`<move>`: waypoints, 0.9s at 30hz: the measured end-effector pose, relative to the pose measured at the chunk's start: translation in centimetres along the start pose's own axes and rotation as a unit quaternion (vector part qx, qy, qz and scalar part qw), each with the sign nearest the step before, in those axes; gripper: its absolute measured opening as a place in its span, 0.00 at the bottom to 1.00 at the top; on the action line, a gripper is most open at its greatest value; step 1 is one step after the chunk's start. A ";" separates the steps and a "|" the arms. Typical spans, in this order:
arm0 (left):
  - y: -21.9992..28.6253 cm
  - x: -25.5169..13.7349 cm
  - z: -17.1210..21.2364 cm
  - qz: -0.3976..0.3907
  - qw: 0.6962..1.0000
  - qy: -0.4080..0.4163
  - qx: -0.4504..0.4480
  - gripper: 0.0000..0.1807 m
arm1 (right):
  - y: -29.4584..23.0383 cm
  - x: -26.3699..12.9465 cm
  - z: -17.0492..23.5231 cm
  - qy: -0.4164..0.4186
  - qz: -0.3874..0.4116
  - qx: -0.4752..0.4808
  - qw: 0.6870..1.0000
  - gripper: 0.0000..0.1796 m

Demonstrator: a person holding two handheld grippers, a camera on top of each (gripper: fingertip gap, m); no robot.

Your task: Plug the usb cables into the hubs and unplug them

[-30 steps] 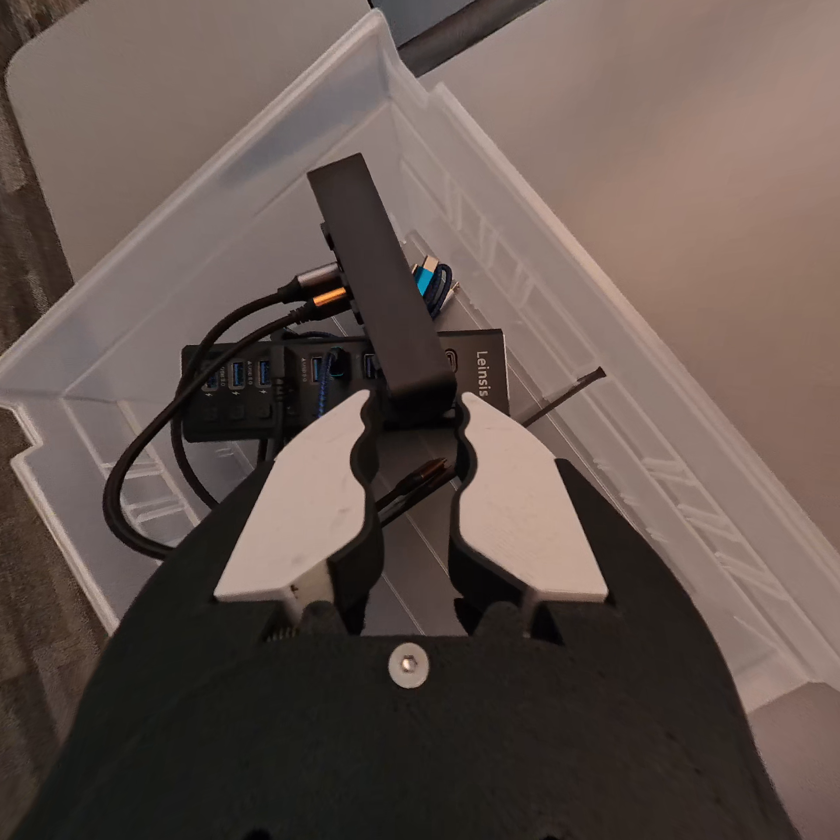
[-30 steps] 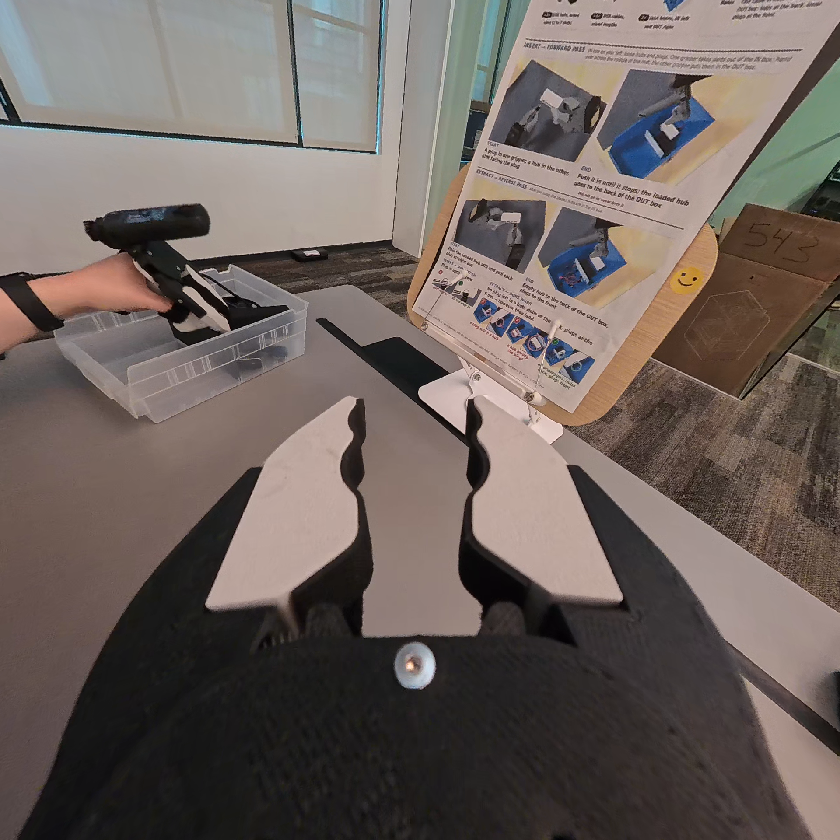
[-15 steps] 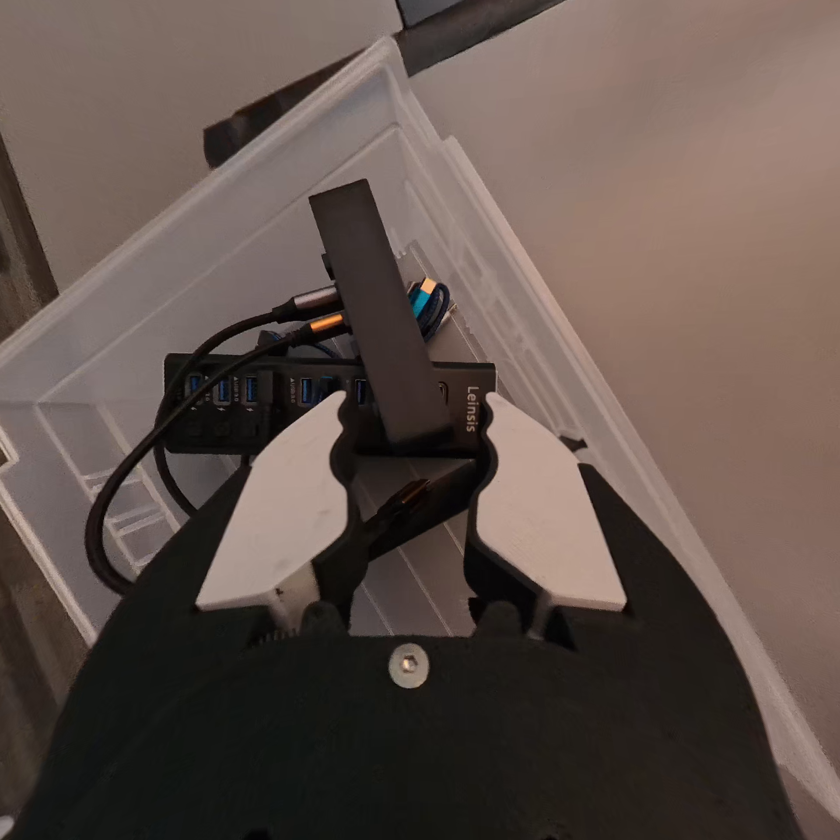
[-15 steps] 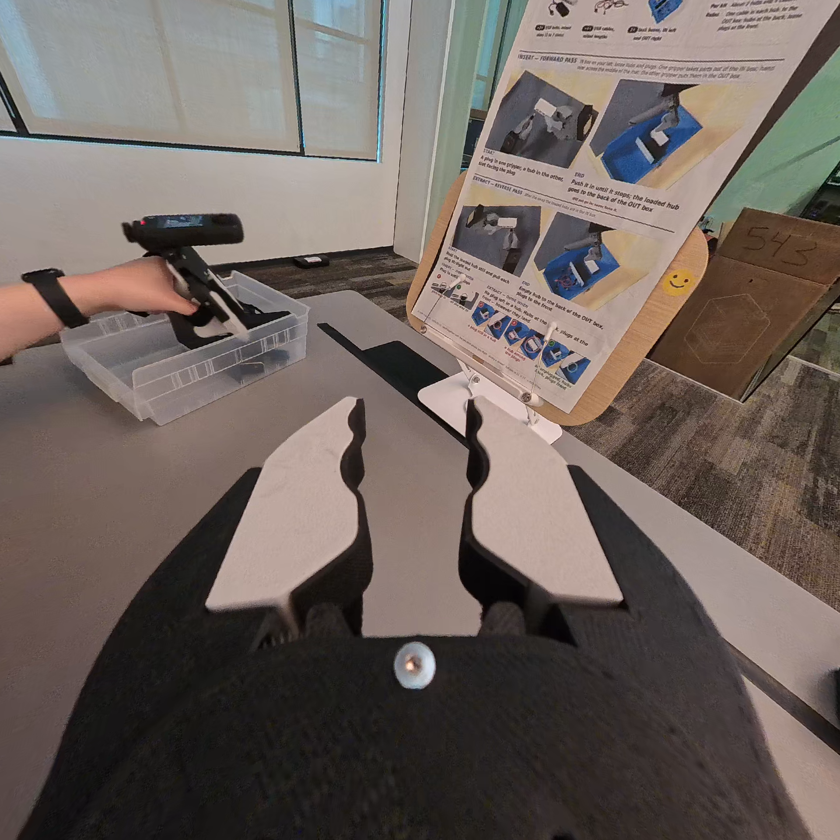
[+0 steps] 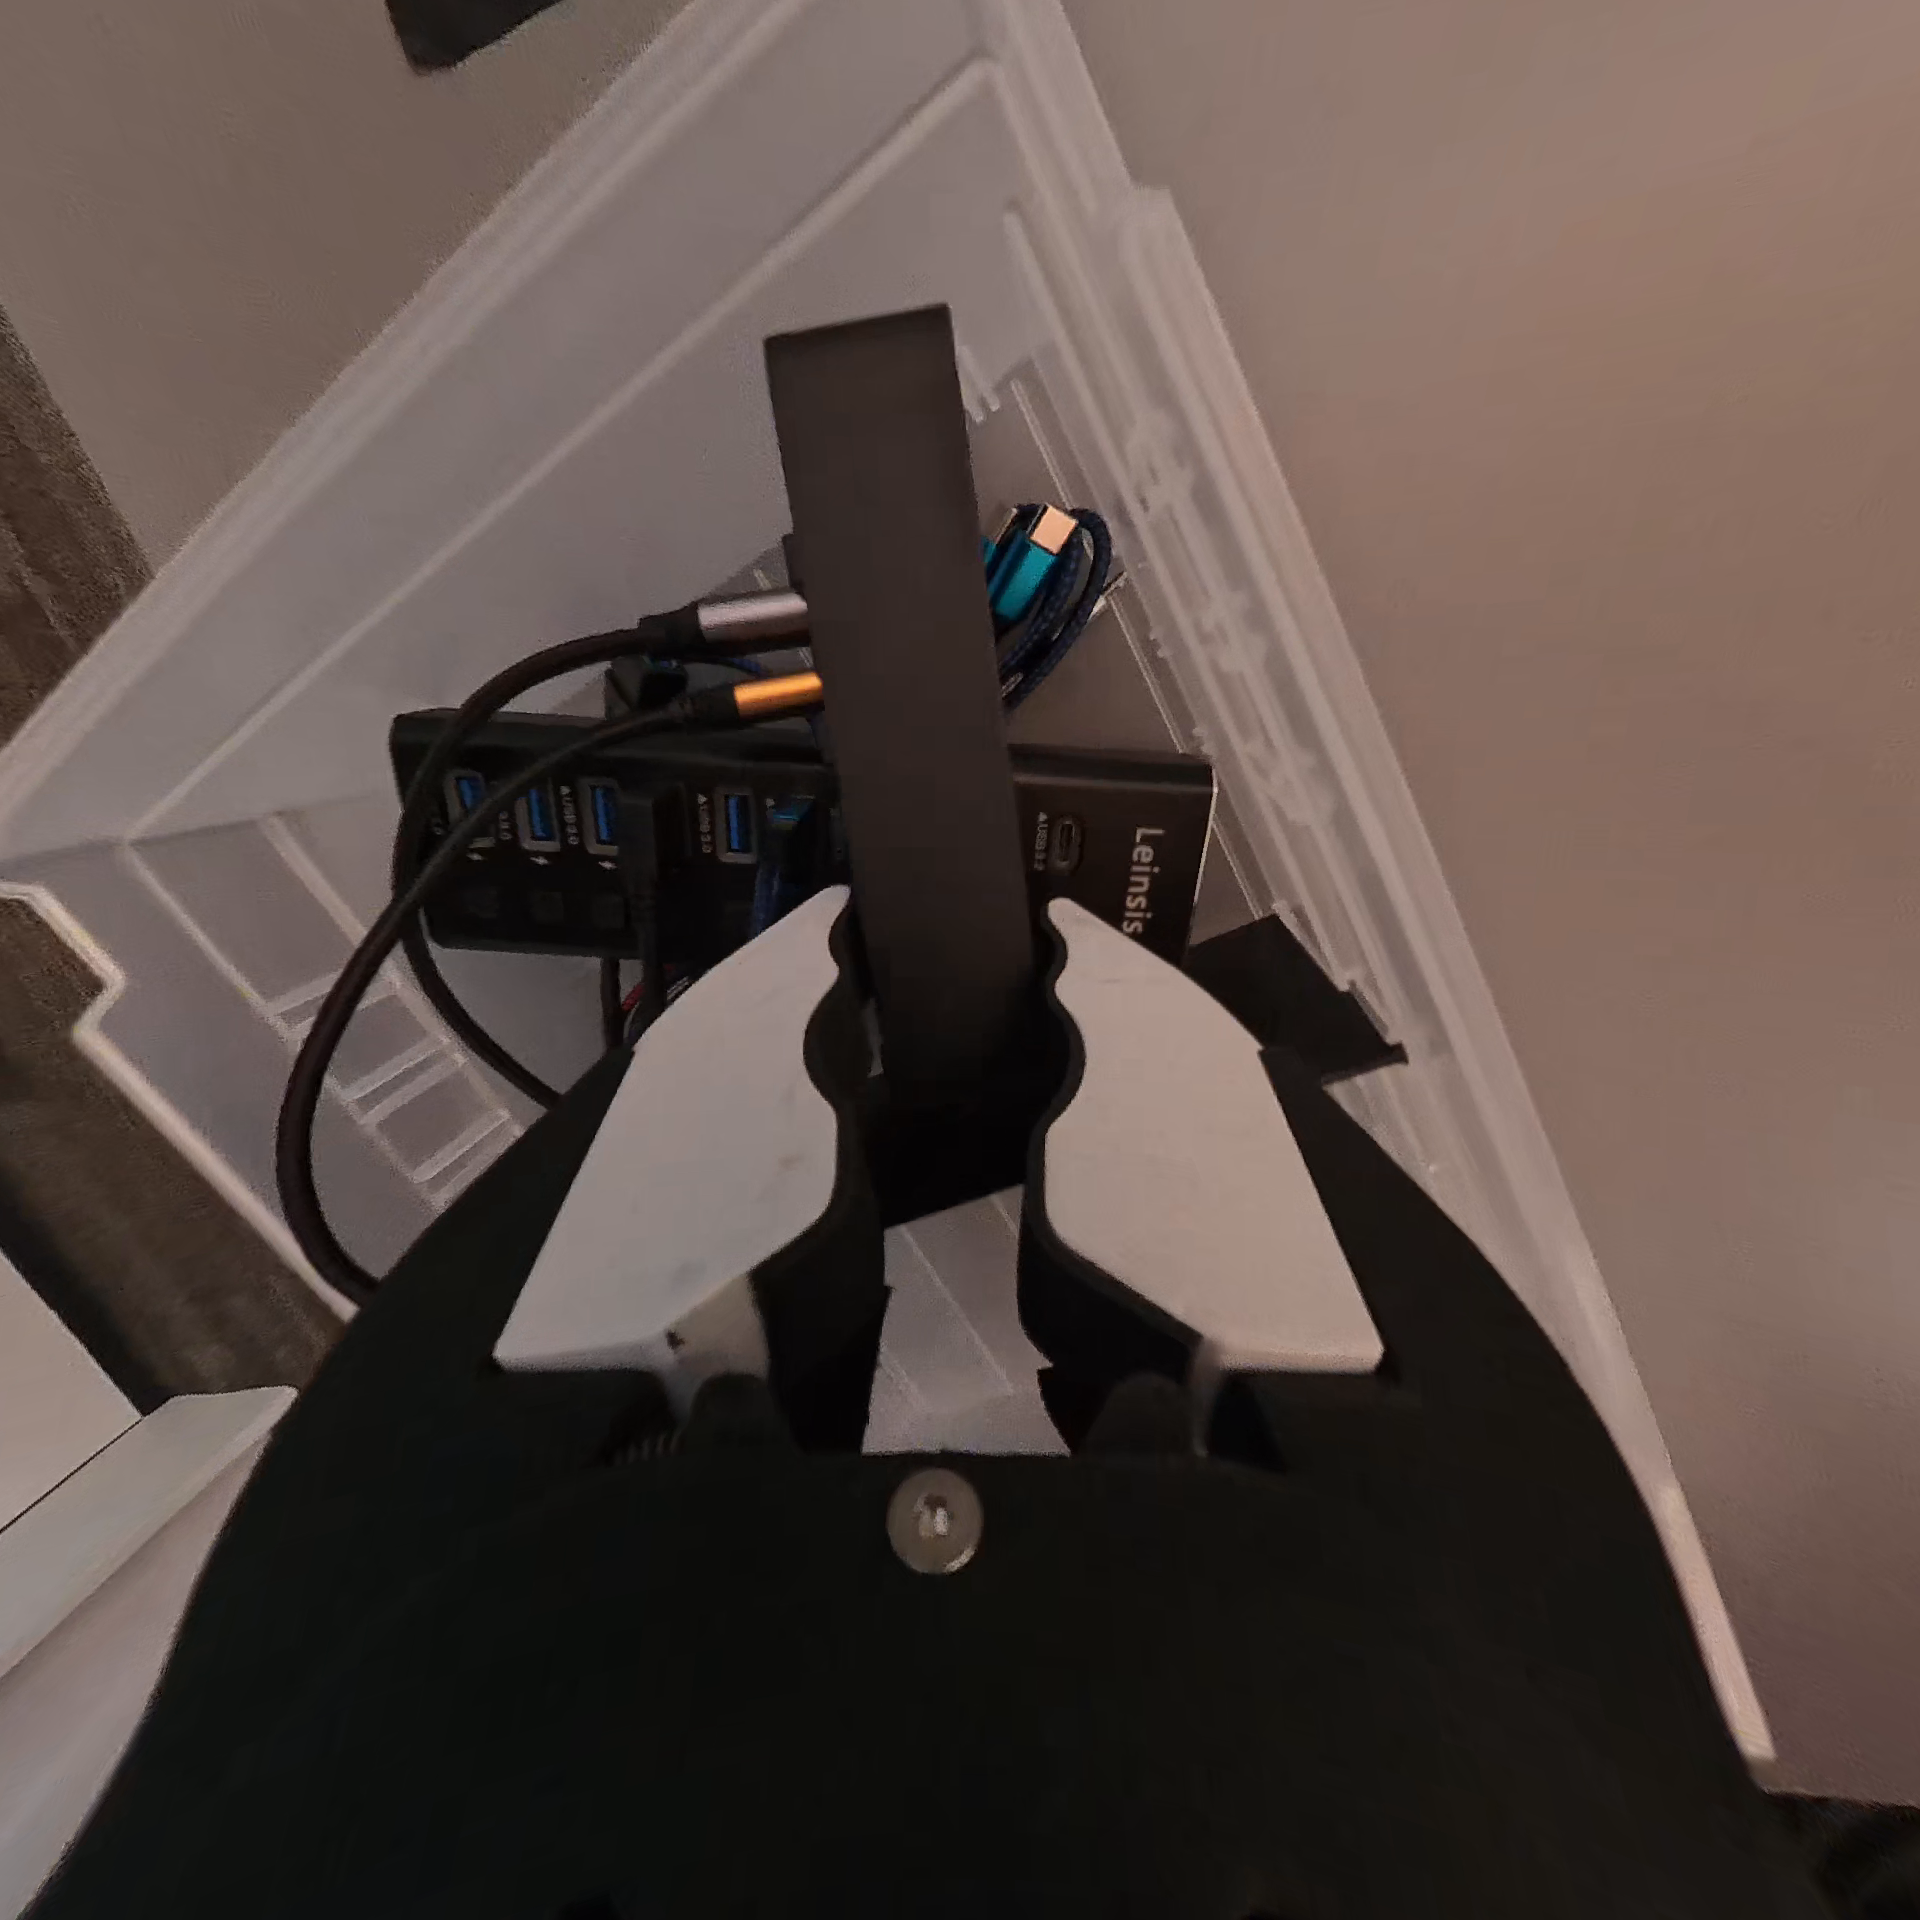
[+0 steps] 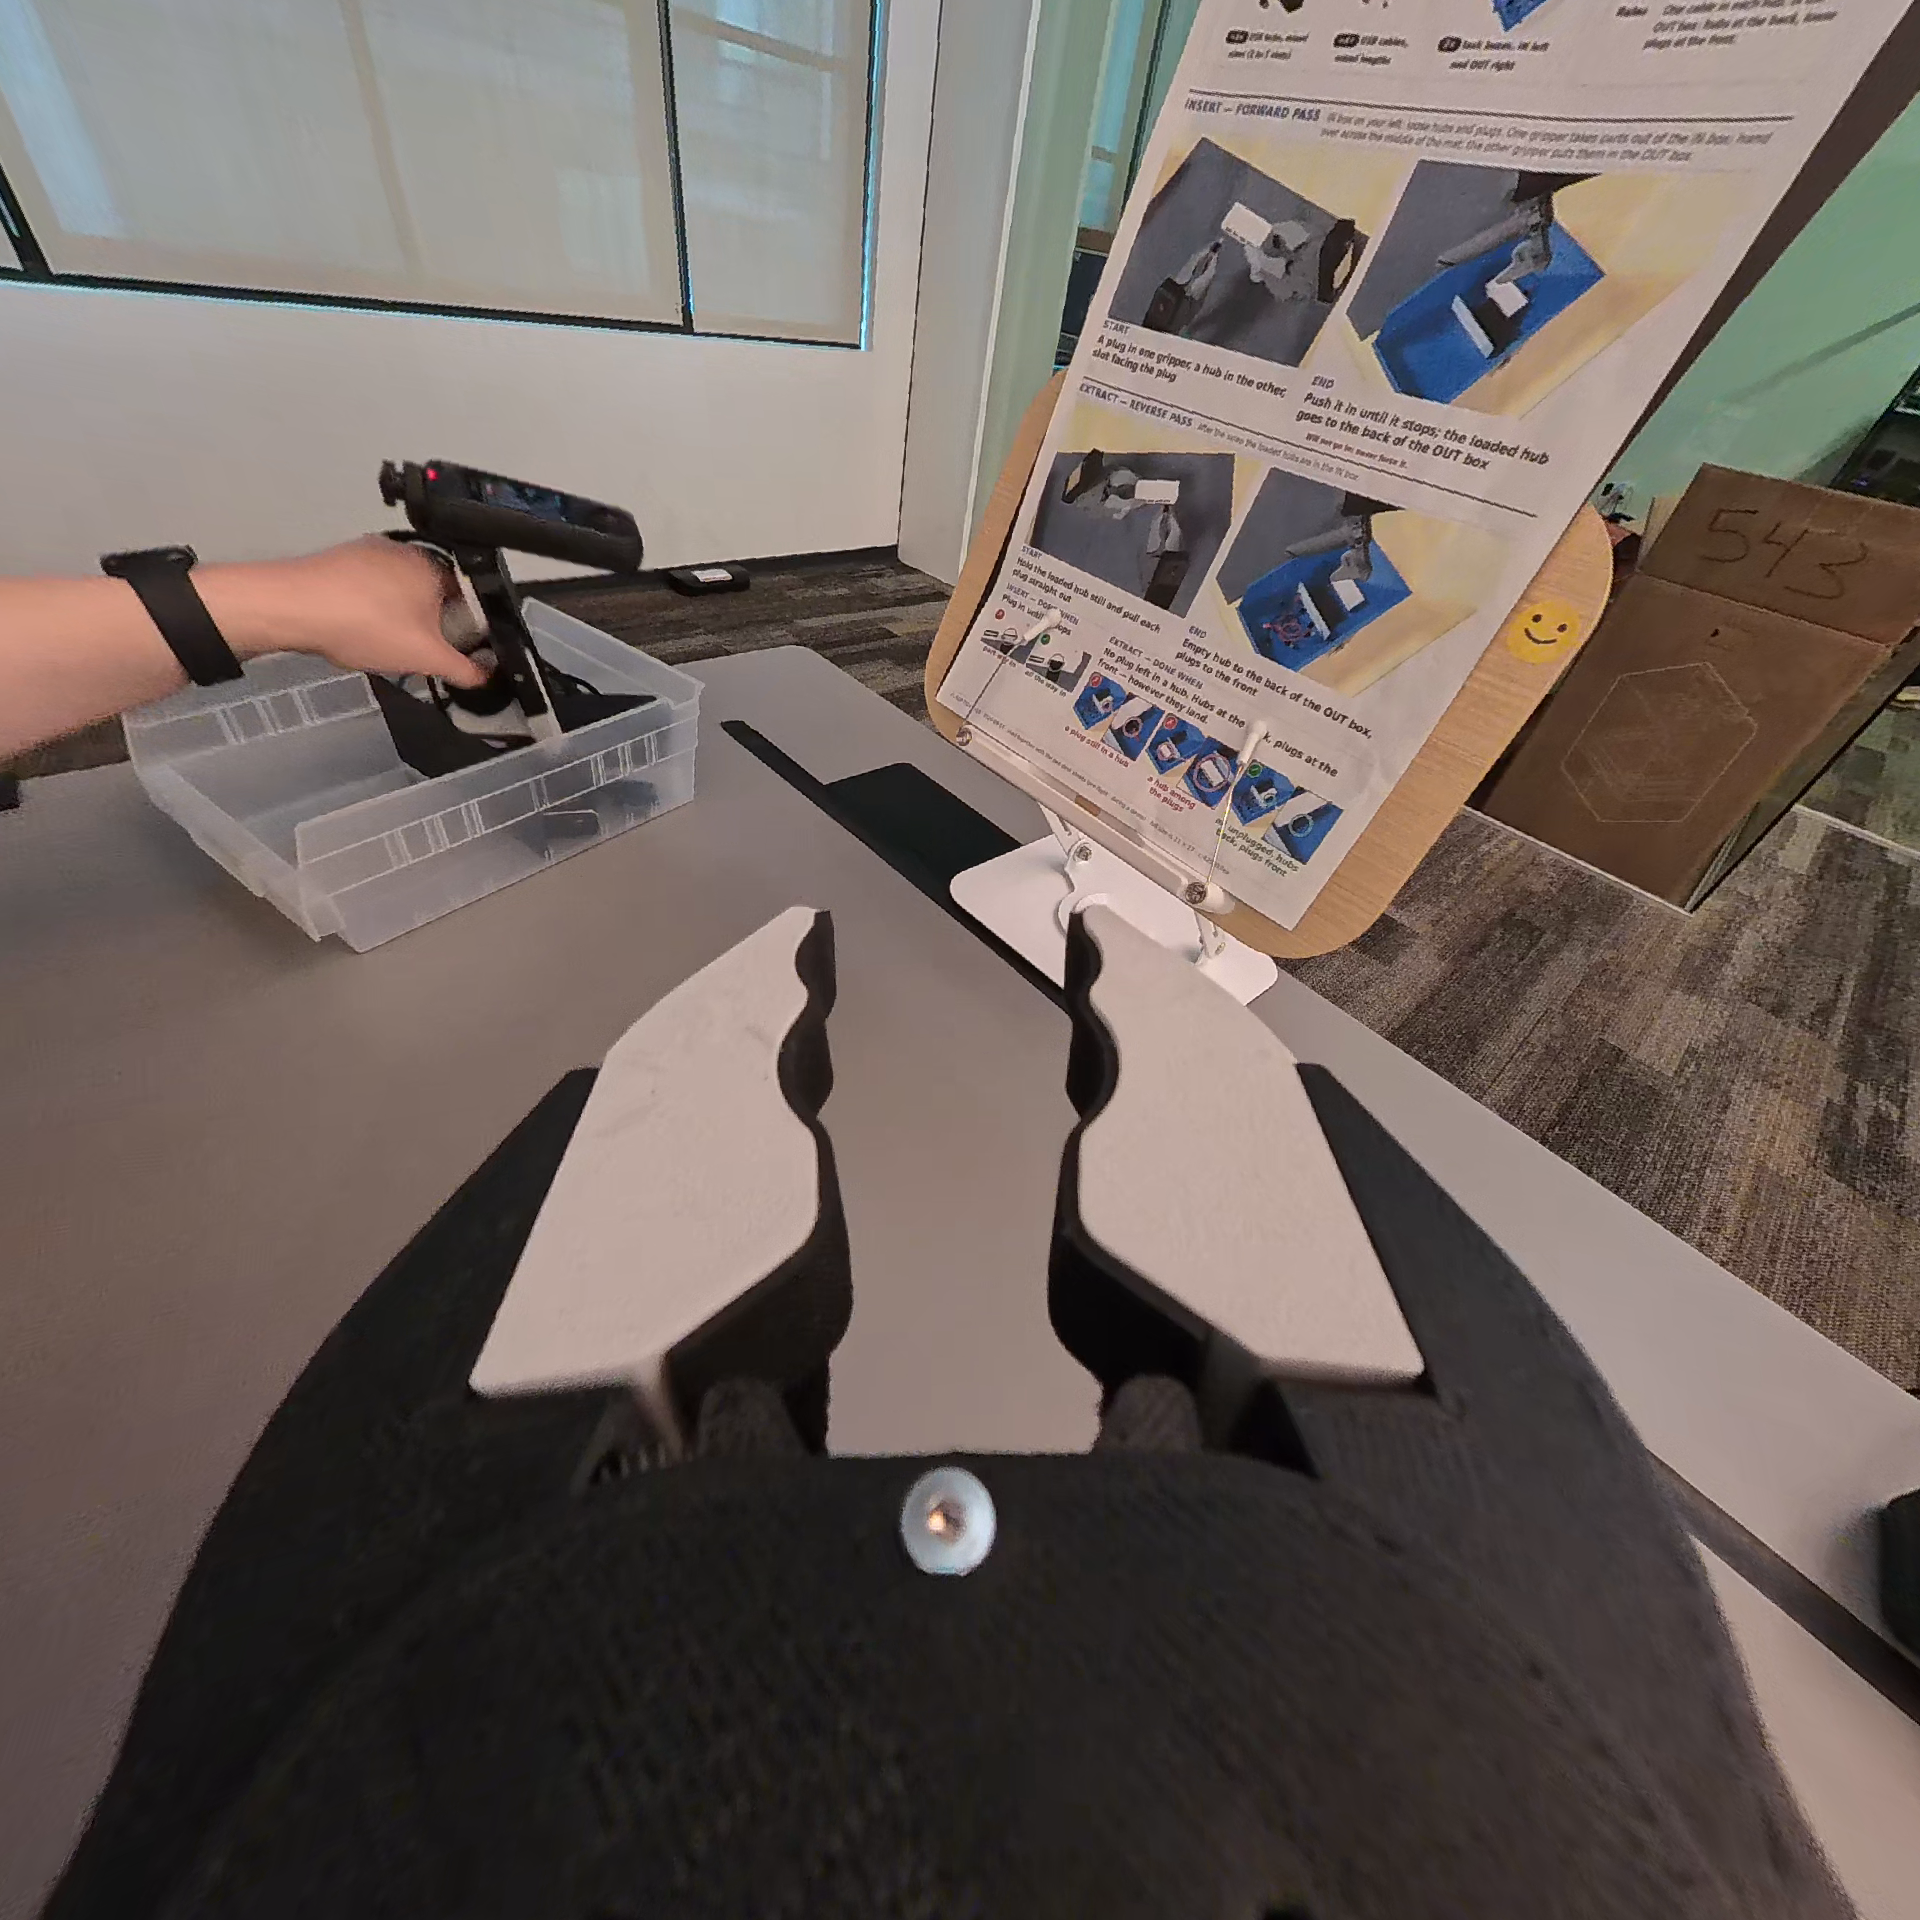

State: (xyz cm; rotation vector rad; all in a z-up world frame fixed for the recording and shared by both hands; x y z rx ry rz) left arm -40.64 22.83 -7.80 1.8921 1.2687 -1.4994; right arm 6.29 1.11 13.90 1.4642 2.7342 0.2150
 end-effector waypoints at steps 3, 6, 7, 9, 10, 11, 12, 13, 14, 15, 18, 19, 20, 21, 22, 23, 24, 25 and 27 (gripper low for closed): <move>-0.5 -1.5 -0.5 -0.001 0.999 0.031 0.011 0.15 | 0.0 0.0 0.1 -0.005 0.001 -0.005 1.000 0.23; -1.3 -3.6 -0.9 -0.021 0.998 0.053 0.040 0.15 | 0.1 -0.1 0.2 -0.007 -0.001 -0.005 1.000 0.23; -1.5 -4.5 -1.1 -0.033 0.996 0.063 0.052 0.15 | 0.1 -0.1 0.3 -0.007 -0.002 -0.003 1.000 0.23; -1.8 -6.8 -1.8 -0.062 0.991 0.086 0.083 0.15 | 0.0 0.0 0.2 -0.005 -0.005 -0.002 1.000 0.23; -1.9 -8.0 -2.2 -0.079 0.987 0.098 0.098 0.15 | 0.0 0.0 0.2 -0.005 -0.006 -0.002 1.000 0.23; -1.9 -9.4 -2.6 -0.097 0.983 0.110 0.114 0.15 | -0.1 0.1 0.2 -0.005 -0.007 -0.003 1.000 0.23; -1.9 -10.8 -3.0 -0.116 0.977 0.119 0.130 0.15 | -0.2 0.1 0.2 -0.005 -0.008 -0.004 1.000 0.23; -1.9 -12.3 -3.4 -0.135 0.972 0.128 0.146 0.15 | -0.2 0.2 0.2 -0.006 -0.009 -0.005 1.000 0.23; -1.9 -13.8 -3.8 -0.151 0.966 0.135 0.160 0.15 | -0.3 0.2 0.3 -0.006 -0.011 -0.005 1.000 0.23; -1.7 -15.4 -4.2 -0.162 0.962 0.142 0.170 0.14 | -0.3 0.3 0.3 -0.006 -0.012 -0.006 1.000 0.23; -1.0 -20.5 -5.7 -0.176 0.952 0.171 0.183 0.14 | -0.4 0.4 0.3 -0.005 -0.016 -0.005 1.000 0.23; -0.6 -22.3 -6.3 -0.183 0.947 0.184 0.190 0.14 | -0.5 0.4 0.3 -0.004 -0.017 -0.004 1.000 0.23; -0.1 -24.1 -6.9 -0.191 0.940 0.201 0.200 0.14 | -0.6 0.4 0.2 -0.003 -0.019 -0.003 1.000 0.23; 0.6 -25.7 -7.5 -0.199 0.931 0.221 0.211 0.14 | -0.7 0.5 0.2 -0.002 -0.021 -0.002 1.000 0.23; 1.6 -27.2 -8.1 -0.205 0.922 0.243 0.223 0.14 | -0.8 0.6 0.2 -0.001 -0.024 -0.001 1.000 0.23; 2.8 -28.4 -8.6 -0.209 0.910 0.267 0.237 0.14 | -1.0 0.8 0.1 0.001 -0.029 -0.001 1.000 0.23; 4.2 -29.3 -9.1 -0.214 0.897 0.292 0.253 0.14 | -1.3 1.1 0.1 0.006 -0.036 0.000 0.999 0.23; 5.8 -29.9 -9.5 -0.219 0.883 0.318 0.268 0.14 | -1.7 1.5 0.0 0.014 -0.046 0.006 0.999 0.23; 9.5 -30.2 -9.9 -0.217 0.854 0.372 0.293 0.14 | -2.5 2.6 -0.3 0.036 -0.071 0.039 0.996 0.24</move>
Point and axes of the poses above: each gripper's, where its closed fingertips meet, x out along the fingers, z out of its underside, y = z × x across the jaws, the point moved 1 cm from there along -x, back along the fingers, and after that the axes turned 10 degrees about y, right-handed, at the moved point
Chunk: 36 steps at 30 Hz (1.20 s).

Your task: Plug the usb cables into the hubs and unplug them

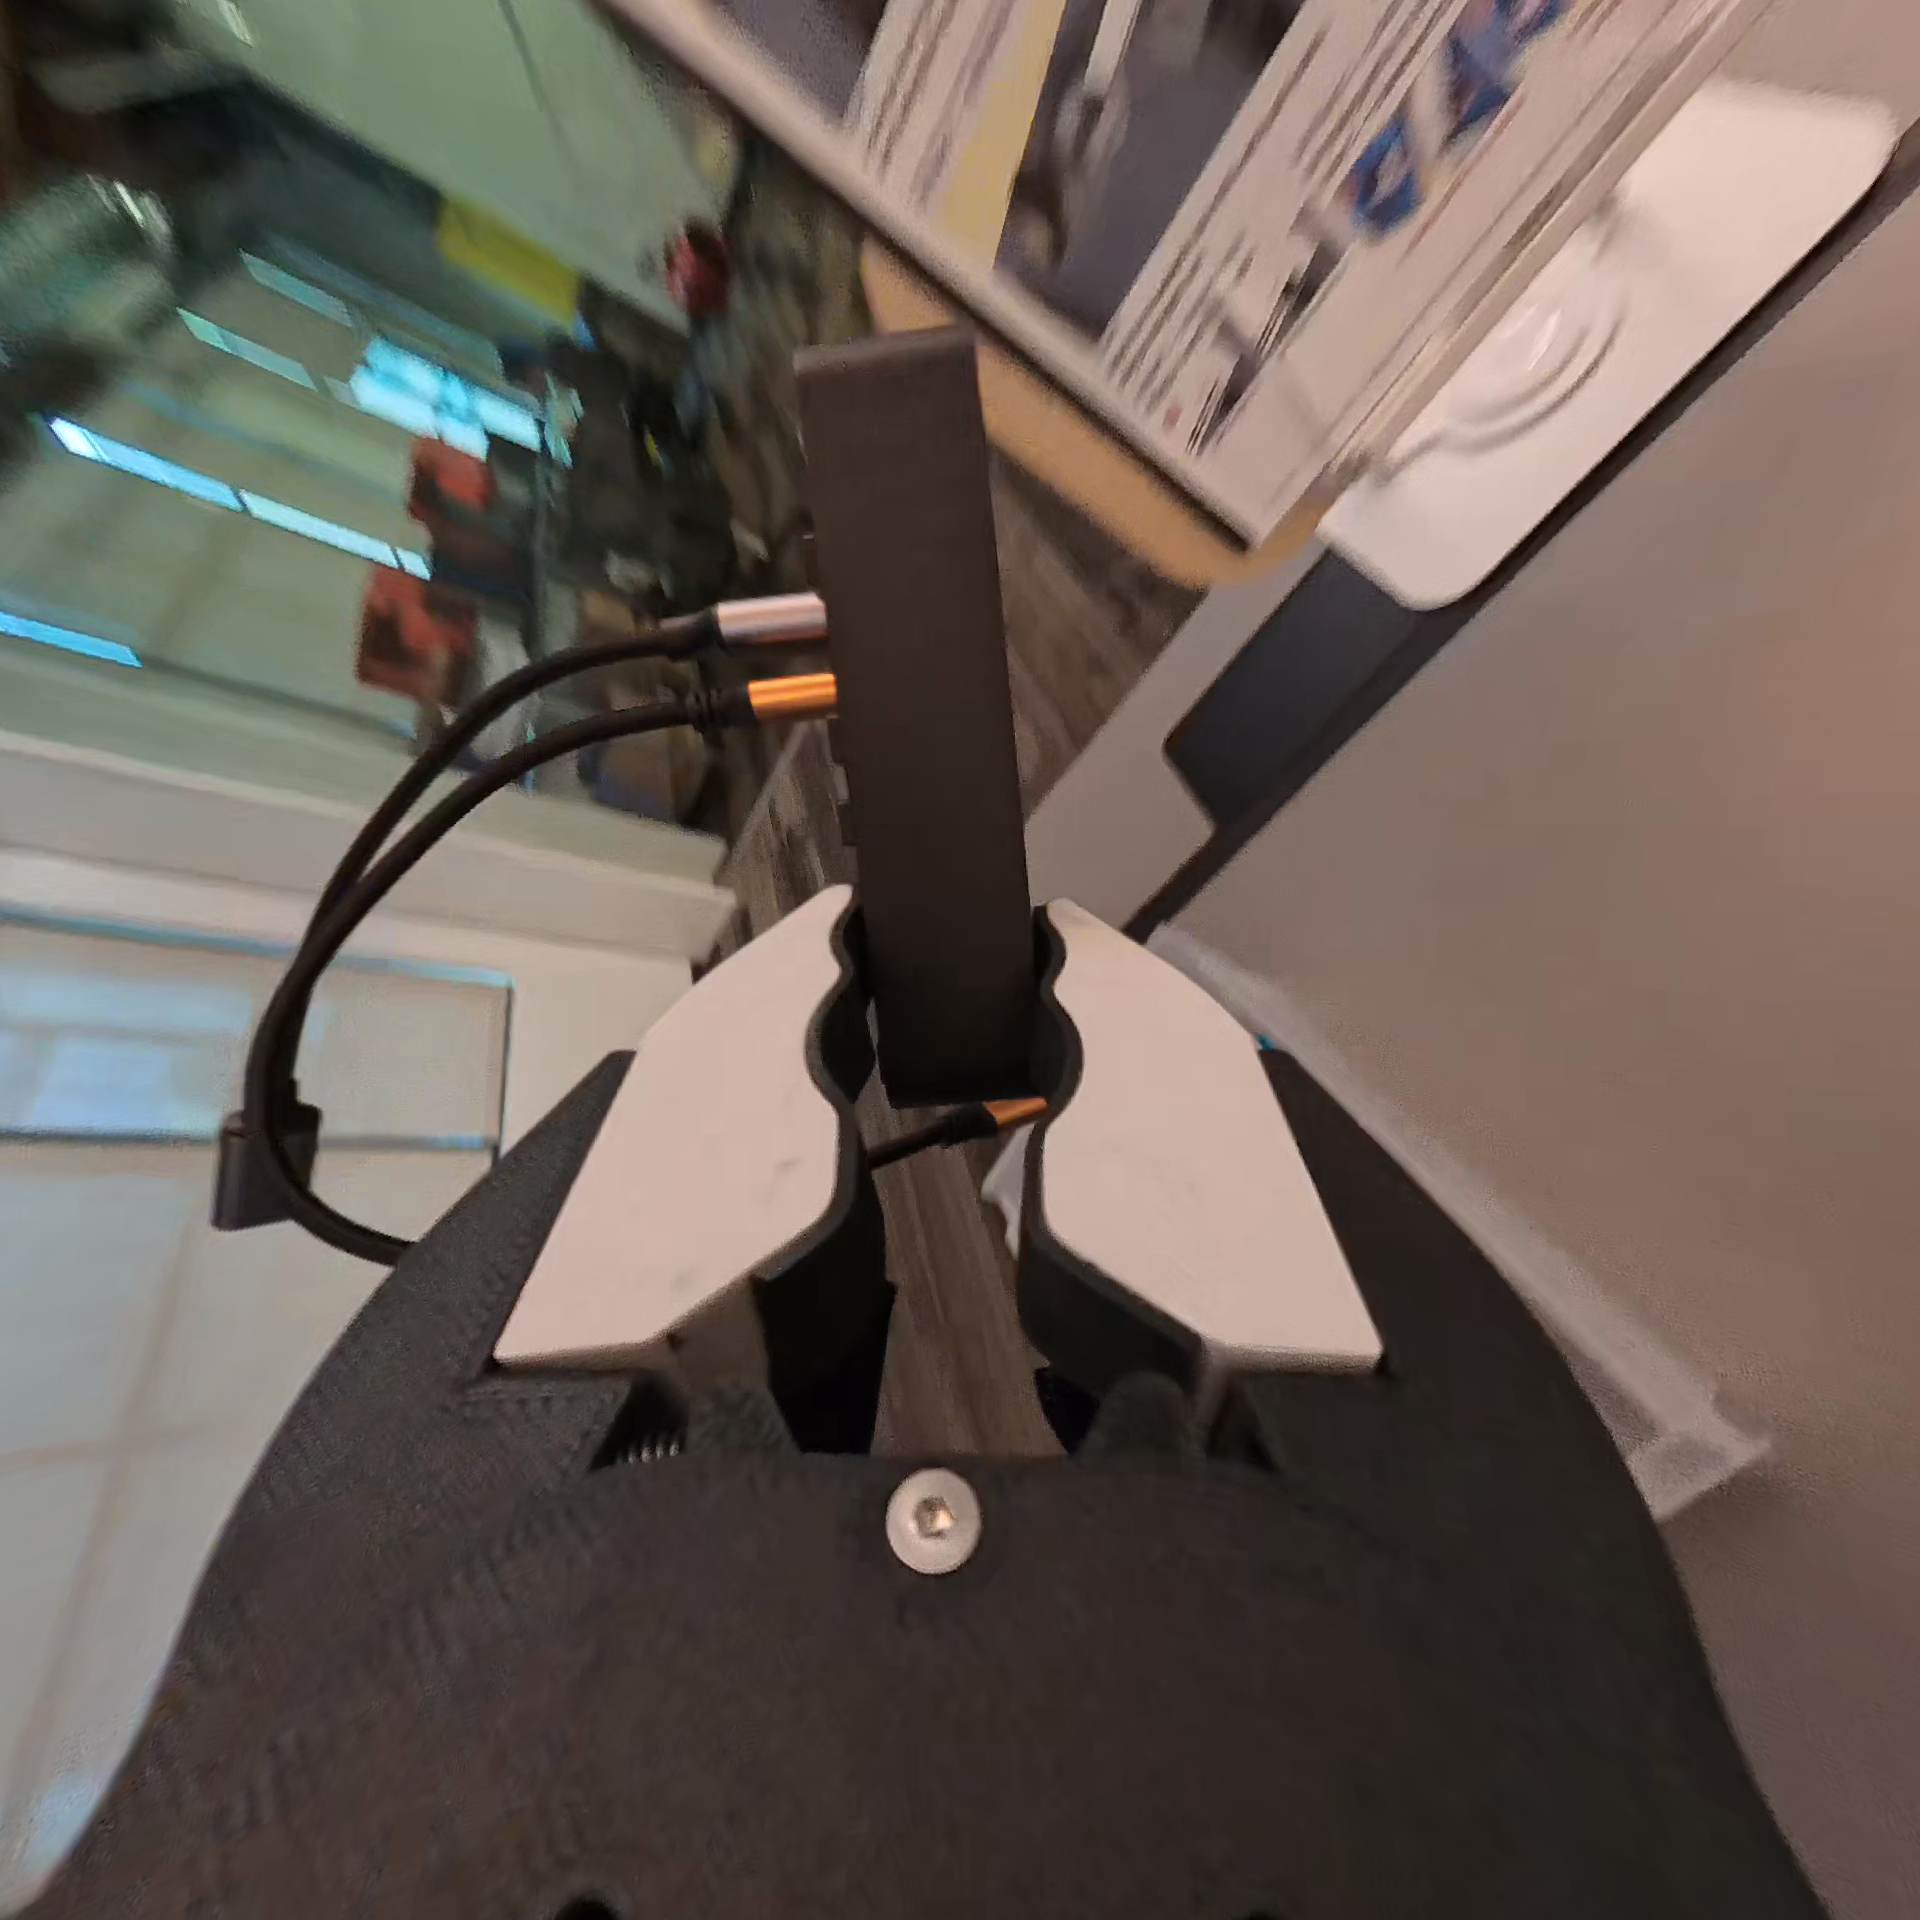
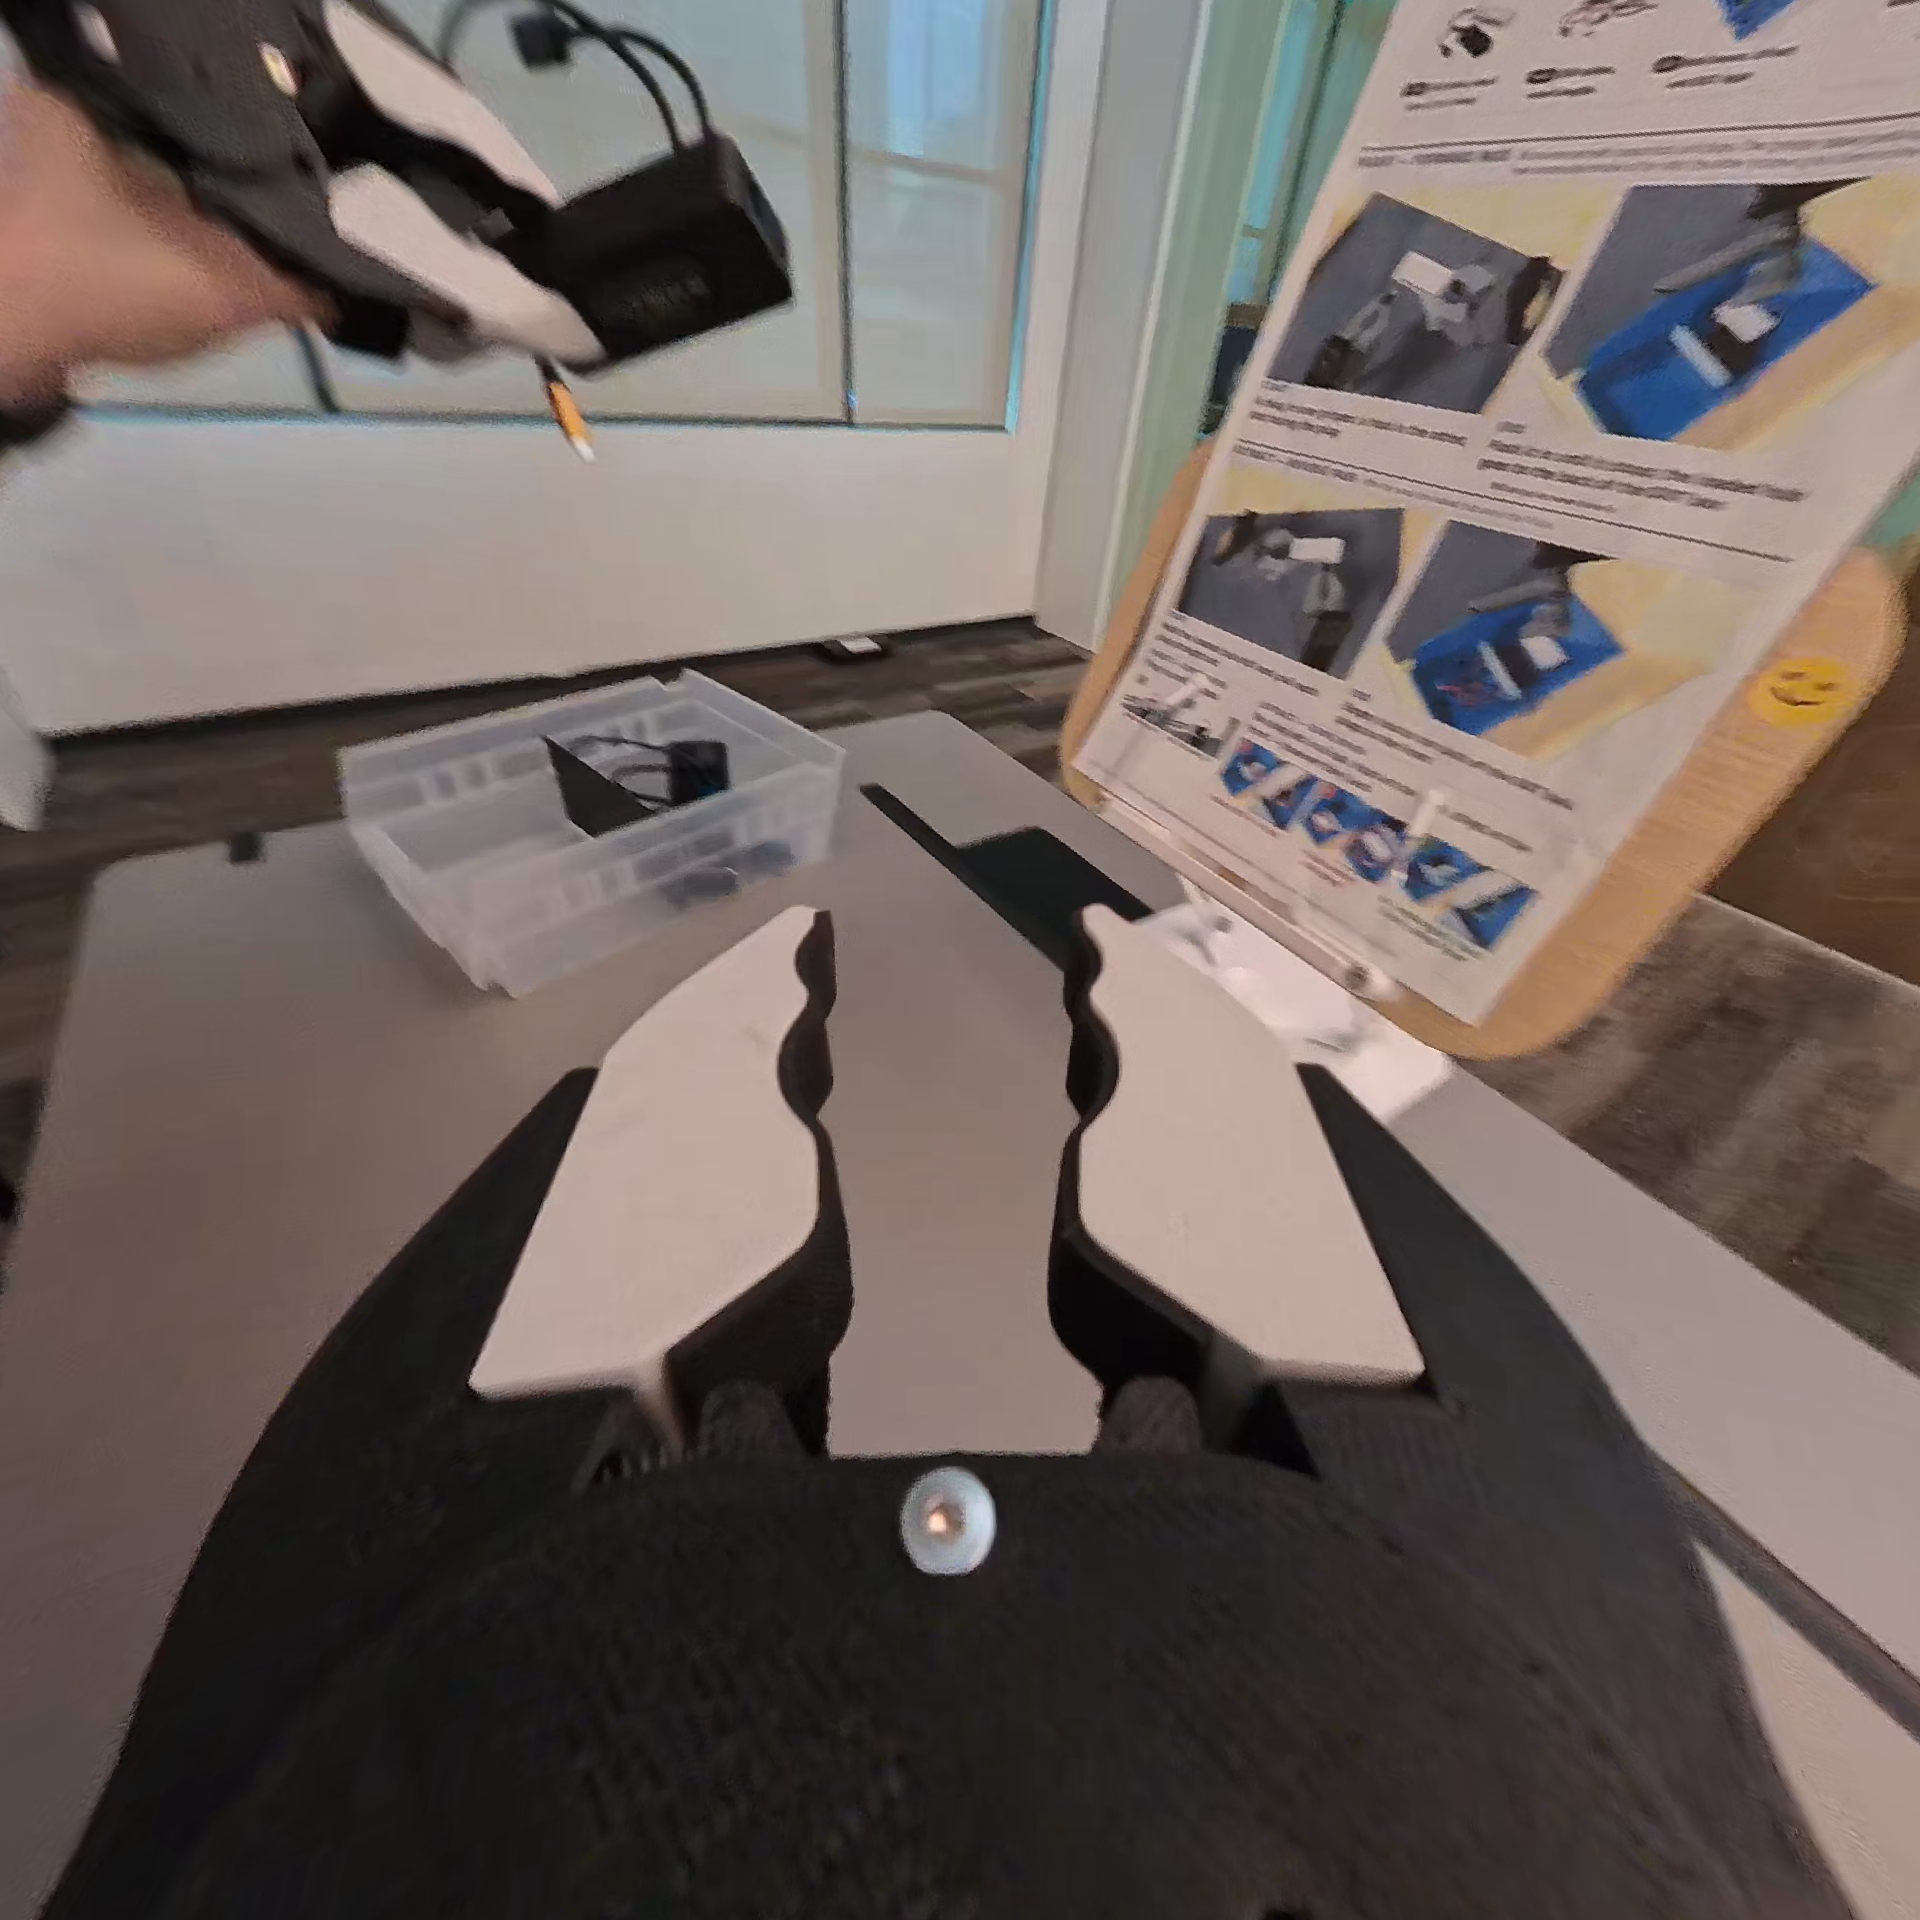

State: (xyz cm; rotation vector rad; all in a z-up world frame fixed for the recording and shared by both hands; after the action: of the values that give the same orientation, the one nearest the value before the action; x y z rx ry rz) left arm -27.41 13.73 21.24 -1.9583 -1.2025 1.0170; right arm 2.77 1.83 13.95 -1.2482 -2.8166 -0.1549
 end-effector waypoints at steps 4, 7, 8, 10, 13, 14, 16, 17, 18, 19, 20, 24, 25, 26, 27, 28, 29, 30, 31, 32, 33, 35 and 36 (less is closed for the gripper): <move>7.3 -0.3 -5.2 -0.008 0.992 0.125 -0.016 0.14 | -1.8 3.2 -0.2 0.064 -0.058 0.113 0.990 0.31; 12.8 0.0 -8.4 -0.019 0.982 0.187 -0.011 0.14 | -3.8 5.3 -0.5 0.111 -0.107 0.193 0.969 0.45; 14.4 0.1 -9.4 -0.021 0.979 0.204 -0.010 0.14 | -4.1 5.8 -0.6 0.126 -0.114 0.217 0.961 0.47; 17.2 0.4 -11.3 -0.019 0.973 0.231 -0.015 0.14 | -4.2 6.5 -0.5 0.149 -0.113 0.257 0.948 0.49; 20.0 0.8 -13.3 -0.010 0.965 0.259 -0.031 0.14 | -2.8 7.1 0.5 0.165 -0.087 0.299 0.936 0.50; 20.8 0.9 -13.9 -0.002 0.962 0.269 -0.039 0.14 | -2.3 7.1 0.8 0.171 -0.085 0.309 0.932 0.49; 22.2 1.1 -14.6 0.021 0.958 0.281 -0.056 0.14 | -1.8 7.0 1.0 0.183 -0.105 0.323 0.923 0.47; 22.7 1.3 -14.8 0.029 0.956 0.284 -0.066 0.15 | -2.1 6.6 0.8 0.192 -0.139 0.325 0.916 0.35; 23.0 1.4 -14.9 0.035 0.954 0.287 -0.074 0.15 | -2.0 6.5 1.0 0.193 -0.157 0.329 0.911 0.33; 23.4 1.6 -14.9 0.045 0.952 0.291 -0.083 0.15 | -1.8 6.4 1.4 0.187 -0.163 0.322 0.914 0.31; 23.8 1.9 -14.8 0.051 0.951 0.290 -0.090 0.15 | -1.6 6.4 1.9 0.181 -0.169 0.315 0.916 0.31; 25.9 2.2 -13.3 0.062 0.965 0.246 -0.071 0.19 | -1.5 6.6 3.9 0.132 -0.193 0.290 0.928 0.32; 26.5 1.6 -13.0 0.075 0.966 0.241 -0.065 0.20 | -1.5 6.6 4.3 0.119 -0.200 0.283 0.930 0.32; 27.1 0.8 -13.0 0.098 0.963 0.243 -0.069 0.22 | -1.5 6.5 4.7 0.105 -0.209 0.280 0.931 0.32; 27.4 -0.2 -13.0 0.126 0.957 0.248 -0.082 0.23 | -1.4 6.3 5.0 0.092 -0.219 0.279 0.931 0.32; 27.5 -1.3 -13.1 0.155 0.949 0.257 -0.102 0.24 | -1.4 6.0 5.3 0.084 -0.234 0.282 0.927 0.32; 27.4 -2.4 -13.1 0.190 0.938 0.263 -0.124 0.25 | -1.5 5.6 5.5 0.079 -0.254 0.293 0.918 0.32; 27.5 -3.5 -12.9 0.238 0.925 0.260 -0.141 0.26 | -1.8 5.0 5.6 0.072 -0.283 0.311 0.905 0.32; 27.7 -4.7 -12.4 0.297 0.909 0.249 -0.151 0.26 | -2.1 4.3 5.7 0.062 -0.316 0.329 0.888 0.32; 27.8 -6.1 -11.8 0.356 0.889 0.238 -0.159 0.27 | -2.6 3.5 5.9 0.054 -0.348 0.338 0.873 0.32; 27.5 -7.6 -11.3 0.405 0.867 0.236 -0.169 0.28 | -3.2 2.7 6.1 0.046 -0.382 0.338 0.859 0.32; 25.6 -10.2 -11.0 0.454 0.824 0.271 -0.203 0.29 | -4.6 1.3 6.4 0.043 -0.443 0.325 0.834 0.32; 24.0 -10.7 -11.1 0.448 0.812 0.302 -0.221 0.28 | -5.4 0.6 6.4 0.046 -0.473 0.323 0.819 0.33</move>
State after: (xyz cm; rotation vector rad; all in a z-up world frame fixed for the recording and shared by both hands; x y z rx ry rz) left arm -10.60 -6.72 10.62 -3.0105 -0.0883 0.3849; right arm -1.71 -0.55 7.33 0.3173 -2.7043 0.6292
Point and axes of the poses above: each gripper's, where its closed fingertips meet, x out along the fingers, z out of its underside, y = z × x across the jaws, the point moved 1 cm from there along -x, back along the fingers, and after that the axes turned 10 degrees about y, right-handed, at the moved point
